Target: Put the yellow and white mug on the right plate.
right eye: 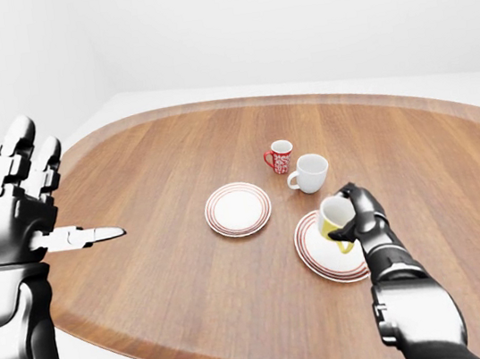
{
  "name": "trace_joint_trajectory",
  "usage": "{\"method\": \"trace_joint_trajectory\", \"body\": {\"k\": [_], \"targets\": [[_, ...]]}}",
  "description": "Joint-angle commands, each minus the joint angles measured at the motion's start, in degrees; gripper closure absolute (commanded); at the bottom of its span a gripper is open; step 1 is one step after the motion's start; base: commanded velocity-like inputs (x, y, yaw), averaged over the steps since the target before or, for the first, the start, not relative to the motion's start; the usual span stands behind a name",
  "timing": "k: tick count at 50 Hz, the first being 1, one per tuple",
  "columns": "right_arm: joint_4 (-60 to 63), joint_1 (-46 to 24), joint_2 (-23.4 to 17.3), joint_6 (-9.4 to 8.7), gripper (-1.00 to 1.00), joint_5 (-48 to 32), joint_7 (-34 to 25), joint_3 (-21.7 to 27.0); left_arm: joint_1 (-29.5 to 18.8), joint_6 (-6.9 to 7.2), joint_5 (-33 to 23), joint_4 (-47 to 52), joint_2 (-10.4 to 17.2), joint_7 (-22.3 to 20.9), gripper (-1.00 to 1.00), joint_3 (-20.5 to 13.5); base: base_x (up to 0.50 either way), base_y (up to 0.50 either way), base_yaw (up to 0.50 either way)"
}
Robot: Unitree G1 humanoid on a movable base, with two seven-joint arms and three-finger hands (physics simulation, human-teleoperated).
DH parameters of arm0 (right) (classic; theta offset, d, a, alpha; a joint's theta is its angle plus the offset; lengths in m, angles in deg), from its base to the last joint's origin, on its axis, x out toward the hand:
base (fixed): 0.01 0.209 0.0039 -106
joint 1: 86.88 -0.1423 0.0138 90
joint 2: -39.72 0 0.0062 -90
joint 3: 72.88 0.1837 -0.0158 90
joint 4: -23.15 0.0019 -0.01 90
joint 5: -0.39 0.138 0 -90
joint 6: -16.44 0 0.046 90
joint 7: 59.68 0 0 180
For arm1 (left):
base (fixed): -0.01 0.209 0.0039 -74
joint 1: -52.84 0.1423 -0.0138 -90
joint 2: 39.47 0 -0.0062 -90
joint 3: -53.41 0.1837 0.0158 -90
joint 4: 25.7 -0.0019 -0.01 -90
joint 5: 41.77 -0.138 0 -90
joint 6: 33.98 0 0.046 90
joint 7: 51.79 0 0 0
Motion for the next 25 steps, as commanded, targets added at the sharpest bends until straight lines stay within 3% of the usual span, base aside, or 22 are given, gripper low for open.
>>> {"method": "trace_joint_trajectory", "body": {"k": [1, 6, 7, 8, 25], "targets": [[0.01, 0.06, 0.08, 0.41, 1.00, -3.86, 1.03, 0.38, 0.03, 0.00, -0.14, -0.36, -0.07, -0.02, -0.89, 0.09, 0.00, 0.00, 0.00], [-0.06, 0.12, 0.09, 0.48, 1.00, -3.53, 1.06, 0.72, 0.07, 0.00, -0.07, 0.13, -0.04, -0.04, -0.89, 0.04, 0.00, 0.00, 0.00], [-0.04, 0.12, 0.08, 0.48, -0.07, -3.54, 1.08, 0.69, 0.05, 0.00, -0.08, 0.10, -0.04, -0.04, -0.89, 0.04, 0.00, 0.00, 0.00], [0.01, -0.01, 0.09, 0.29, -1.00, -3.27, 1.15, 0.87, 0.02, 0.00, -0.09, 0.03, -0.04, -0.05, -0.89, 0.05, 0.00, 0.00, 0.00], [0.03, 0.14, -0.01, 0.41, -1.00, -3.04, 0.90, 0.74, 0.16, 0.00, 0.05, 0.66, -0.06, -0.03, -0.89, -0.02, 0.00, 0.00, 0.00]]}}
